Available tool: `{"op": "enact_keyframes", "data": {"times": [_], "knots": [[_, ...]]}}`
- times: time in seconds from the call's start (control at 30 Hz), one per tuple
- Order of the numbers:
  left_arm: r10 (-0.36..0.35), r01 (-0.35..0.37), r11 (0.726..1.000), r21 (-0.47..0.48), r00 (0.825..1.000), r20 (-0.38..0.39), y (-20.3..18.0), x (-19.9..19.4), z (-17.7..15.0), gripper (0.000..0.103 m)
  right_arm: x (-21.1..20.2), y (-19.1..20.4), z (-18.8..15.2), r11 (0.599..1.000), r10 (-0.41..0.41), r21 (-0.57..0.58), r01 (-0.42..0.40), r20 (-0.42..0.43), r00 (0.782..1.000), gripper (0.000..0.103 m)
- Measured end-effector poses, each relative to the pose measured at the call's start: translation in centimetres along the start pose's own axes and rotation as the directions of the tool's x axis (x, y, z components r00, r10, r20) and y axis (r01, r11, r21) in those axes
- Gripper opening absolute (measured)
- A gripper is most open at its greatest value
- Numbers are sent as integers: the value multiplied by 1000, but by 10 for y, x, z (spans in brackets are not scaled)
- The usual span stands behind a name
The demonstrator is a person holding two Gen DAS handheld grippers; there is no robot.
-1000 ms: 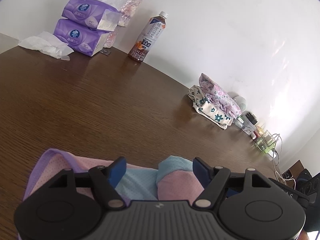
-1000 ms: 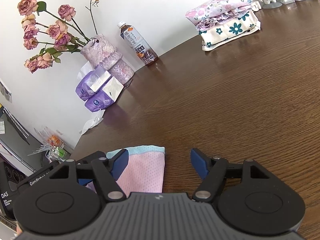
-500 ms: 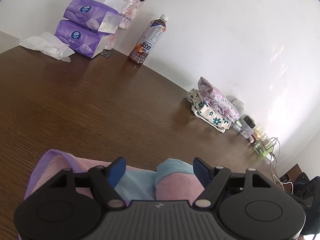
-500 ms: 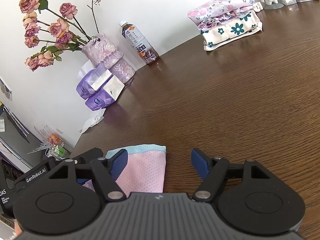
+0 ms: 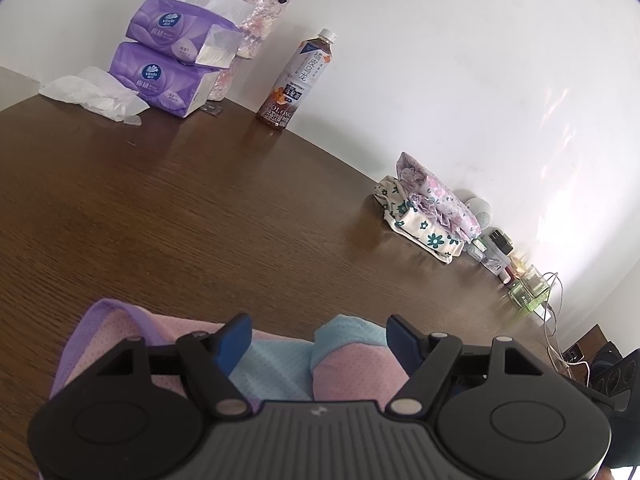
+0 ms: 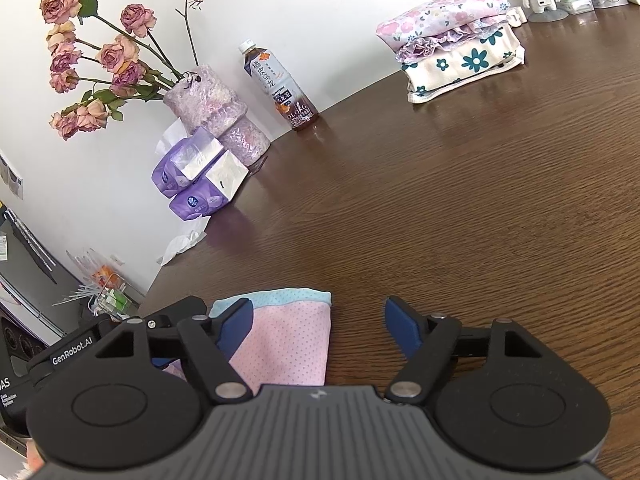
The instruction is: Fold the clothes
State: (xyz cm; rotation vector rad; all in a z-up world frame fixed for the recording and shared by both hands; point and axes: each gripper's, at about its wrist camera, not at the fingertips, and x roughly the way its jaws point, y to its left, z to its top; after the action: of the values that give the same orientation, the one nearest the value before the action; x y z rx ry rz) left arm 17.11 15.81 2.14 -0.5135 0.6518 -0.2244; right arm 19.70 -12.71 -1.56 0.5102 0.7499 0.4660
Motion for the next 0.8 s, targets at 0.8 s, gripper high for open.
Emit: {"op": "enact_keyframes", "data": {"times": [0.8], "knots": [[4,1,993,114,999,-49,-29,-32,-23,73,-33,11,-22,997,-56,-59,55,-9,998,75]]}}
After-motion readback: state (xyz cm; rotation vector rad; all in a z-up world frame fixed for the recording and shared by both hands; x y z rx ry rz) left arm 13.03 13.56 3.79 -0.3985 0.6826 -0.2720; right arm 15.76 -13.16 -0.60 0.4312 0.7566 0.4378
